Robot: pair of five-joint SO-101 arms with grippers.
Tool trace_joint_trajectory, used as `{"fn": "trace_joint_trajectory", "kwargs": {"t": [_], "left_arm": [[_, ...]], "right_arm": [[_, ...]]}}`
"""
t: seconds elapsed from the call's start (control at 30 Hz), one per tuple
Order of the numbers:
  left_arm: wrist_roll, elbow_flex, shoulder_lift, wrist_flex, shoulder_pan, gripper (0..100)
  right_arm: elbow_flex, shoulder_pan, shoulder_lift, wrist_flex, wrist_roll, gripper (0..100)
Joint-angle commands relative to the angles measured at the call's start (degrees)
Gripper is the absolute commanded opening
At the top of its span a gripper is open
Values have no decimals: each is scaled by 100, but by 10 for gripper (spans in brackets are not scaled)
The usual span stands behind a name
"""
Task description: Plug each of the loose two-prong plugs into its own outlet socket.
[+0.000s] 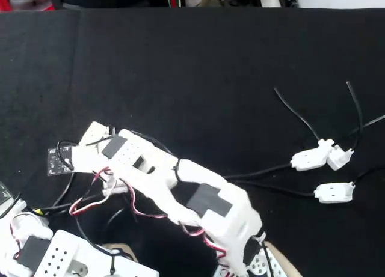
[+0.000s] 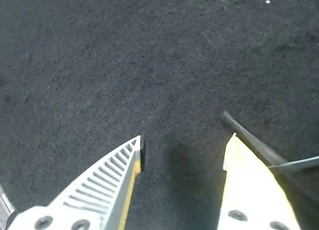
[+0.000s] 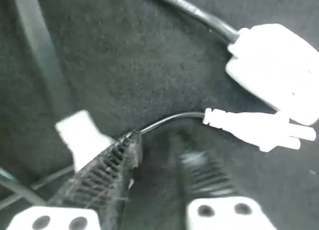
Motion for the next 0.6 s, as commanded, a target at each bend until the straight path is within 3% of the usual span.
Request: {"fn": "trace_joint_trajectory", "kwargs": {"t": [0.0, 0.23, 0.4, 0.47, 0.57], "left_arm": [[-26, 101, -53, 26, -92, 266], [-26, 101, -53, 26, -84, 266], [-26, 101, -53, 35, -84, 266], [-26, 101, -53, 44, -84, 266], [-26, 101, -53, 44, -84, 266]], "right_arm": [[-382, 369, -101, 246, 35, 19], [-330, 853, -1130, 633, -607, 12], [382, 1354, -2396, 492, -642, 12], [1024, 1240, -2809, 26, -624, 14], [2211, 686, -2976, -1741, -668, 21]]}}
